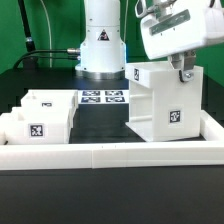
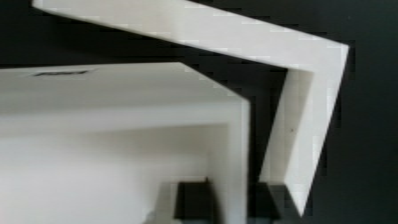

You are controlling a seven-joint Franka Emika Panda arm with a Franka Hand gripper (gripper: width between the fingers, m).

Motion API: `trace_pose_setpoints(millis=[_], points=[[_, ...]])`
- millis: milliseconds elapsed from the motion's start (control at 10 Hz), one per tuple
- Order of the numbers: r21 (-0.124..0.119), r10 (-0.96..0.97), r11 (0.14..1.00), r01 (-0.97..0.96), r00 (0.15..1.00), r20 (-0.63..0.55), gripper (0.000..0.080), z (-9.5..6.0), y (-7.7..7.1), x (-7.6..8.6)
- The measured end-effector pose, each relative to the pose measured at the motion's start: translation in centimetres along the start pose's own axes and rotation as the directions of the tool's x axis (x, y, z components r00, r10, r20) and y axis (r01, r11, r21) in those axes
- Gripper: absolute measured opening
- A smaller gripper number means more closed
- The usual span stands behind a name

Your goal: Assemble drawer

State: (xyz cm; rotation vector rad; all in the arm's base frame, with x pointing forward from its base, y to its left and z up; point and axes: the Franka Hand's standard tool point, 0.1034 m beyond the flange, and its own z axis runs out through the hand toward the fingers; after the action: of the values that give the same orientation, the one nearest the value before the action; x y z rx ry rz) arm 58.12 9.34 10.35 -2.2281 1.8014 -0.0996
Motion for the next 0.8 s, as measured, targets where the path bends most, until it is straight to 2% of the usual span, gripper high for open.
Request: trace_pose_setpoints(millis=[600,700,800], points=[[0.005,0.008,1.000,-0.008,1.000,0.000,0.0054,-0.02,-0.26,0.07],[0.010,0.085,0.996,-0.085,0.996,0.007,0.0054,0.16,-0.27,0.31],[0.004,0.112,0.994,-0.112,0.994,0.014,0.0054,0.39,-0.77,0.32]])
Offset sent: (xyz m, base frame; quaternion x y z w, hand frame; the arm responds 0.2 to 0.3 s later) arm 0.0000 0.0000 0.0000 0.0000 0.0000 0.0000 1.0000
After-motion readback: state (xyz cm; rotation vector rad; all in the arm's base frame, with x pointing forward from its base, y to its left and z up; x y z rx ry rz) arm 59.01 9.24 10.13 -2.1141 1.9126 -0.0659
